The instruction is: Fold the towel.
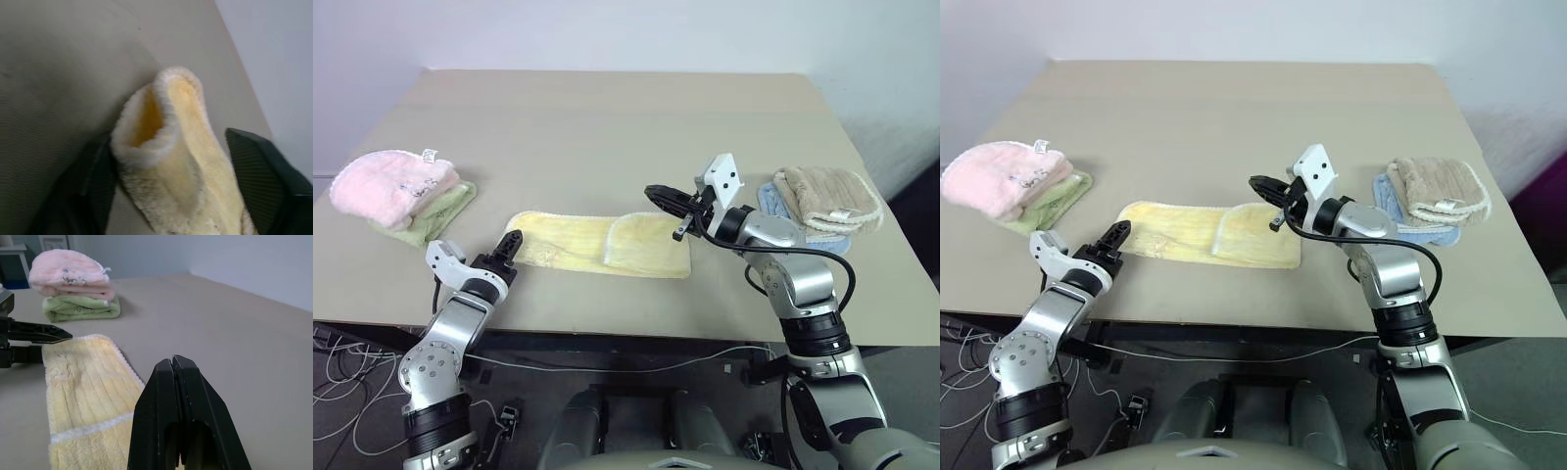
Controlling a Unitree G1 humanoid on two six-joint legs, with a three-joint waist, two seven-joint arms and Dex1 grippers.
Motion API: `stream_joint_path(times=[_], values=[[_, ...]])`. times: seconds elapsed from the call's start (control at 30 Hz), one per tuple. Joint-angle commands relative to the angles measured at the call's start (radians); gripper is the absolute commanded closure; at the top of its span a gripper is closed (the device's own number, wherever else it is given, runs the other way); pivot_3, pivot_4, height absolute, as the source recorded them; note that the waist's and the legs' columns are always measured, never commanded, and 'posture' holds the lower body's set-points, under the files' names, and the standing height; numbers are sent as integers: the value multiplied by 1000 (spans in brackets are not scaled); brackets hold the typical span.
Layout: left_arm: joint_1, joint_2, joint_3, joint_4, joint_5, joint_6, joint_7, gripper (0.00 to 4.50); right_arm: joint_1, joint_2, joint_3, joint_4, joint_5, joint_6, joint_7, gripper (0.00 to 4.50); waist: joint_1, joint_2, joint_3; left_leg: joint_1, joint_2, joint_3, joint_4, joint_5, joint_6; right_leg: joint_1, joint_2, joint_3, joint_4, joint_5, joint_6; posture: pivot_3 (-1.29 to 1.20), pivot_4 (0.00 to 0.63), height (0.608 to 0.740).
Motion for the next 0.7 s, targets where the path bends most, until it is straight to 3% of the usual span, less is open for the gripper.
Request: stream_joint_path(times=[0.03, 0.2, 0.23, 0.57, 0.7], values=[[-6, 0, -6, 26, 15, 12, -13, 2658, 2, -11, -26, -60, 13, -4, -12, 4463, 3, 0, 0, 0, 0, 0, 0, 0, 0, 0, 0, 0, 0, 0, 0, 0, 150, 740], [-25, 10, 20, 38, 18, -5, -42, 4371, 11, -7, -20, -72, 11, -5, -25, 4463, 4, 0, 0, -1, 0, 0, 0, 0, 0, 0, 0, 0, -1, 0, 0, 0, 150, 740], [-33, 12, 31, 40, 14, -13, -45, 4480, 12, -6, -19, -73, 11, -5, -28, 4463, 4, 0, 0, -1, 0, 0, 0, 0, 0, 0, 0, 0, -1, 0, 0, 0, 150, 740], [-72, 145, 143, 38, 4, -45, -122, 4480, 21, -23, -31, -72, 4, -12, -45, 4463, -11, -1, 1, -4, 1, 0, -1, 0, -1, -5, 0, 0, 0, 0, 0, 0, 150, 740], [-86, 197, 124, -8, 14, -25, -173, 4480, 26, -38, -38, -71, -3, -20, -51, 4463, -16, -1, 1, -4, 1, 0, -1, 0, -1, -6, 0, 0, 0, 0, 0, 0, 150, 740]])
